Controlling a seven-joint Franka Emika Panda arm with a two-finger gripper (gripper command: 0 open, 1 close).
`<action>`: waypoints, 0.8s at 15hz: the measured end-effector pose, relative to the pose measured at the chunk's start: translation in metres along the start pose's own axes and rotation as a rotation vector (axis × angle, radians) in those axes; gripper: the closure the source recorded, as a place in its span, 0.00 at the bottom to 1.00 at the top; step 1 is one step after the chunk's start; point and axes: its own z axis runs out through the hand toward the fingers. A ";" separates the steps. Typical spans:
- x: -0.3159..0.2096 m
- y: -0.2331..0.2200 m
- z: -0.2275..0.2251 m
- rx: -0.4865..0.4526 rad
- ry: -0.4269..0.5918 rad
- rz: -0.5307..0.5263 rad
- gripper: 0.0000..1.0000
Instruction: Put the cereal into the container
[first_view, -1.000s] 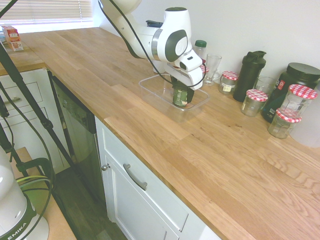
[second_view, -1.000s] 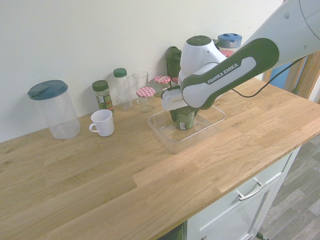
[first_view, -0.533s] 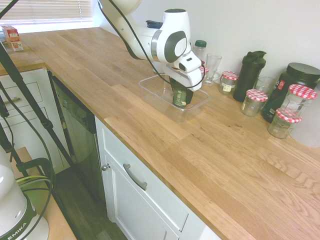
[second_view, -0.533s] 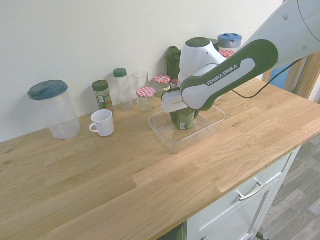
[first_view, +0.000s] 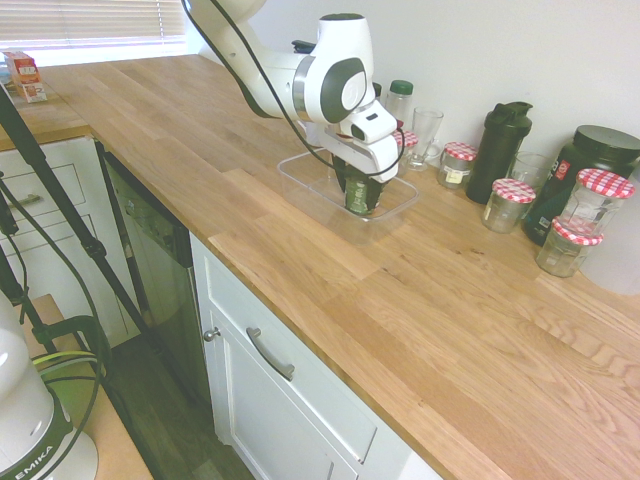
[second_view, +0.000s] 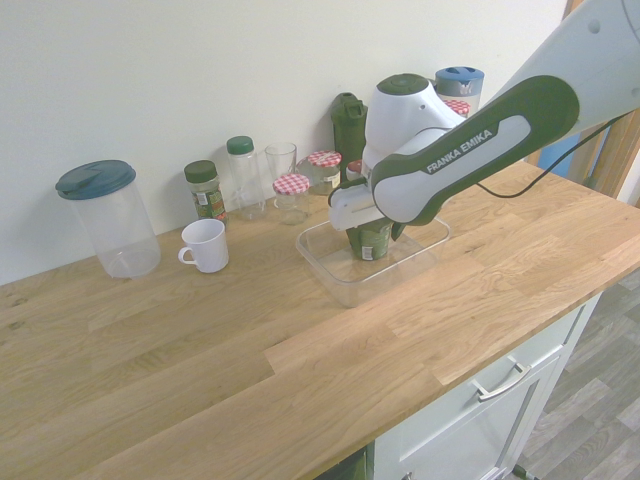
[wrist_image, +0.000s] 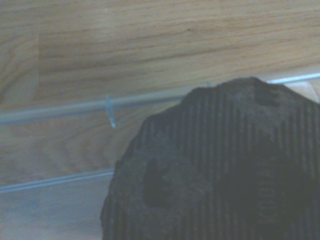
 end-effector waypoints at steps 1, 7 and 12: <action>-0.002 0.005 -0.003 -0.004 -0.002 0.000 0.00; -0.013 0.037 -0.067 -0.004 -0.001 -0.037 0.00; 0.019 0.067 -0.123 -0.013 0.007 -0.005 0.00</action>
